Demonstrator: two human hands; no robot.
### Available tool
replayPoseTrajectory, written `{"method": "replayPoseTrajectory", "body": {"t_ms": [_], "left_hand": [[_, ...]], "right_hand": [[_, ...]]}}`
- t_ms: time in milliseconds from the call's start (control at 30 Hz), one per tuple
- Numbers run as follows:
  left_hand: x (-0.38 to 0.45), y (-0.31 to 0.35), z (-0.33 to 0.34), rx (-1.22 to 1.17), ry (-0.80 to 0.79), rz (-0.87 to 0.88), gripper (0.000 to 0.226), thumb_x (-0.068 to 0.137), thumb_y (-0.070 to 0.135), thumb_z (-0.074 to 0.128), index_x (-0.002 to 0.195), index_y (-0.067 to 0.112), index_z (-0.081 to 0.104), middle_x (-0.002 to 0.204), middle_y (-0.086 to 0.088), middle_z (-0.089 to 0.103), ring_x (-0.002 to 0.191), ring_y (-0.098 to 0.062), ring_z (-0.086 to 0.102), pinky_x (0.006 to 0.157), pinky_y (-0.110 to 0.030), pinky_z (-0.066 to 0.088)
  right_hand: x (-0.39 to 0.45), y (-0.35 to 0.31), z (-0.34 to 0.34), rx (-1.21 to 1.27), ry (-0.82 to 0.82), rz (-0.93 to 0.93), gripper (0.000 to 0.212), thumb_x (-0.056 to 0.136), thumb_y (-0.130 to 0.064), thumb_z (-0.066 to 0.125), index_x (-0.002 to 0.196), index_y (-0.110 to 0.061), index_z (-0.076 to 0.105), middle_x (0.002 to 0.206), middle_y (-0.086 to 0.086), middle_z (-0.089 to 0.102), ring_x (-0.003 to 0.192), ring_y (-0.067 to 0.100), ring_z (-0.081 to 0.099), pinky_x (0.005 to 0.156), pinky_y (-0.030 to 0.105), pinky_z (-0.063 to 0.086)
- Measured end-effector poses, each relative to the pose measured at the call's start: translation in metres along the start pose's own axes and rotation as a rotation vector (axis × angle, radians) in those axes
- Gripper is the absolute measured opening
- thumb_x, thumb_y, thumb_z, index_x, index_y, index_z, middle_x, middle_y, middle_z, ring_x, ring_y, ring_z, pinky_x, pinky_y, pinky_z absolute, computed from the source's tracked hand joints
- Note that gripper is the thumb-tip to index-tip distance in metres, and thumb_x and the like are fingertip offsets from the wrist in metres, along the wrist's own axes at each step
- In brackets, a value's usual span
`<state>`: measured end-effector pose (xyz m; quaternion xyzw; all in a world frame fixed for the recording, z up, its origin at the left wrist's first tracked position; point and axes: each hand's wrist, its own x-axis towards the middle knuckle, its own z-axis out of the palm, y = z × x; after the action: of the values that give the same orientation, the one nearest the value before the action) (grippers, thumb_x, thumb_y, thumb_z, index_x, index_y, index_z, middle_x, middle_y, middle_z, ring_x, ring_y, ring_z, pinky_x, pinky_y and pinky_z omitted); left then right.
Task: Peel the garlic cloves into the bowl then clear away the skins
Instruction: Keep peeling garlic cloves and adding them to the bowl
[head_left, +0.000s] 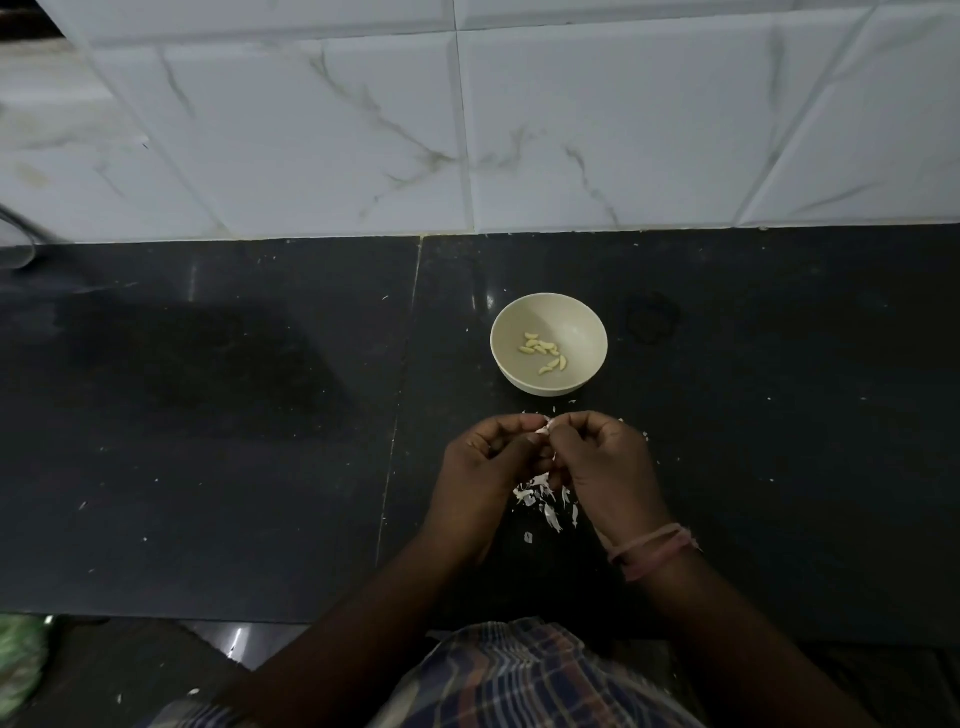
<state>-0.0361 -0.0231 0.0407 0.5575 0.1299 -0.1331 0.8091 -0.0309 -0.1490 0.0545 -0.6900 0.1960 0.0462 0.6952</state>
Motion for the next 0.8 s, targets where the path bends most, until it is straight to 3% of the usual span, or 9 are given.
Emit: {"method": "replayPoseTrajectory", "body": {"t_ms": [100, 200, 400, 533, 633, 700, 800], "left_hand": [[0.000, 0.002, 0.001, -0.080, -0.007, -0.016, 0.020, 0.093, 0.002, 0.066, 0.110, -0.006, 0.071, 0.103, -0.023, 0.075, 0.087, -0.025, 0.074, 0.074, -0.030, 0.059], [0.001, 0.001, 0.000, -0.123, 0.006, -0.023, 0.020, 0.093, 0.002, 0.066, 0.110, -0.008, 0.070, 0.100, -0.024, 0.074, 0.084, -0.022, 0.072, 0.074, -0.030, 0.059], [0.003, 0.001, -0.003, -0.228, 0.026, -0.053, 0.020, 0.093, -0.004, 0.062, 0.111, -0.008, 0.069, 0.096, -0.020, 0.073, 0.079, -0.019, 0.069, 0.074, -0.025, 0.059], [0.001, 0.004, -0.008, -0.180, 0.035, -0.033, 0.019, 0.093, -0.002, 0.063, 0.111, -0.004, 0.070, 0.094, -0.016, 0.074, 0.081, -0.017, 0.070, 0.076, -0.024, 0.059], [-0.001, 0.003, -0.011, -0.088, 0.039, 0.010, 0.016, 0.094, -0.003, 0.064, 0.109, 0.000, 0.070, 0.092, -0.015, 0.074, 0.083, -0.020, 0.071, 0.077, -0.027, 0.058], [-0.003, 0.003, -0.013, -0.042, 0.030, 0.044, 0.014, 0.094, -0.004, 0.064, 0.107, 0.000, 0.065, 0.087, -0.014, 0.073, 0.082, -0.022, 0.071, 0.075, -0.029, 0.058], [-0.006, 0.004, -0.014, 0.023, 0.036, 0.078, 0.013, 0.094, -0.007, 0.063, 0.099, 0.004, 0.057, 0.083, -0.013, 0.071, 0.080, -0.023, 0.071, 0.075, -0.030, 0.060]], "right_hand": [[0.002, 0.001, -0.001, -0.046, 0.013, -0.050, 0.013, 0.093, -0.008, 0.064, 0.082, -0.005, 0.071, 0.072, 0.018, 0.072, 0.058, 0.024, 0.062, 0.054, 0.035, 0.051], [0.002, 0.000, 0.000, -0.038, 0.003, -0.064, 0.013, 0.093, -0.008, 0.064, 0.082, -0.004, 0.070, 0.068, 0.020, 0.069, 0.053, 0.023, 0.060, 0.051, 0.031, 0.050], [0.001, -0.002, 0.002, 0.193, -0.007, 0.030, 0.012, 0.093, 0.000, 0.058, 0.086, 0.000, 0.067, 0.059, 0.009, 0.059, 0.050, 0.020, 0.054, 0.051, 0.030, 0.047], [-0.004, 0.004, -0.002, 0.050, 0.050, -0.051, 0.025, 0.095, -0.005, 0.046, 0.080, -0.001, 0.065, 0.063, 0.009, 0.057, 0.055, 0.022, 0.053, 0.054, 0.036, 0.045], [-0.009, 0.011, -0.002, -0.151, 0.099, -0.149, 0.036, 0.099, -0.027, 0.051, 0.069, -0.007, 0.057, 0.059, 0.004, 0.054, 0.054, 0.020, 0.050, 0.054, 0.038, 0.044], [-0.011, 0.015, 0.000, -0.294, 0.113, -0.207, 0.037, 0.101, -0.032, 0.058, 0.067, -0.016, 0.055, 0.058, -0.005, 0.055, 0.054, 0.007, 0.052, 0.055, 0.028, 0.043], [-0.015, 0.021, 0.000, -0.345, 0.090, -0.243, 0.011, 0.096, -0.019, 0.065, 0.086, -0.017, 0.063, 0.078, -0.007, 0.065, 0.071, 0.000, 0.061, 0.063, 0.012, 0.044]]}}
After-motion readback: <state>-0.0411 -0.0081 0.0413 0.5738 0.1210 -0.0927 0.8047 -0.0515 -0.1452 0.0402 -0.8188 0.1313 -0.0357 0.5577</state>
